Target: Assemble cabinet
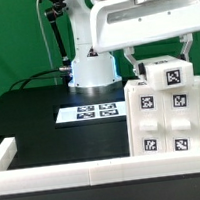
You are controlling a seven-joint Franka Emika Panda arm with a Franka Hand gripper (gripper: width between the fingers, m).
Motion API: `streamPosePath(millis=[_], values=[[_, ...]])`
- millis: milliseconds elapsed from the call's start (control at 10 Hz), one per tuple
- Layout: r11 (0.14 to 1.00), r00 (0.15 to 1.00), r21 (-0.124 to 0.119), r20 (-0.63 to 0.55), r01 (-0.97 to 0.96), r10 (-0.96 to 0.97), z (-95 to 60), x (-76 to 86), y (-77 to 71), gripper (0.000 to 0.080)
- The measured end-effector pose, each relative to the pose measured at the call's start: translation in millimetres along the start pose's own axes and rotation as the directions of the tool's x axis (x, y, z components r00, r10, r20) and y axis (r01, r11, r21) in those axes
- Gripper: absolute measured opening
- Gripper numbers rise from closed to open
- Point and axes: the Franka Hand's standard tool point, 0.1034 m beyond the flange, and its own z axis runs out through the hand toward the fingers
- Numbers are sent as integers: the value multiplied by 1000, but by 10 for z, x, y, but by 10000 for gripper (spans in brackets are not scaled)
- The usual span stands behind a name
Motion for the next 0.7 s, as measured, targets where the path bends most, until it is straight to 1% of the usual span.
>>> streamPosePath(millis=[100, 200, 400, 700], values=[[998, 998, 0, 0, -59, 59, 0, 1, 1, 560], [988, 988, 0, 0, -157, 157, 2, -3, -9, 560], [941, 941, 6, 5, -340, 340, 9, -15, -16, 560], [866, 866, 8, 9, -500, 500, 13, -18, -21, 560]])
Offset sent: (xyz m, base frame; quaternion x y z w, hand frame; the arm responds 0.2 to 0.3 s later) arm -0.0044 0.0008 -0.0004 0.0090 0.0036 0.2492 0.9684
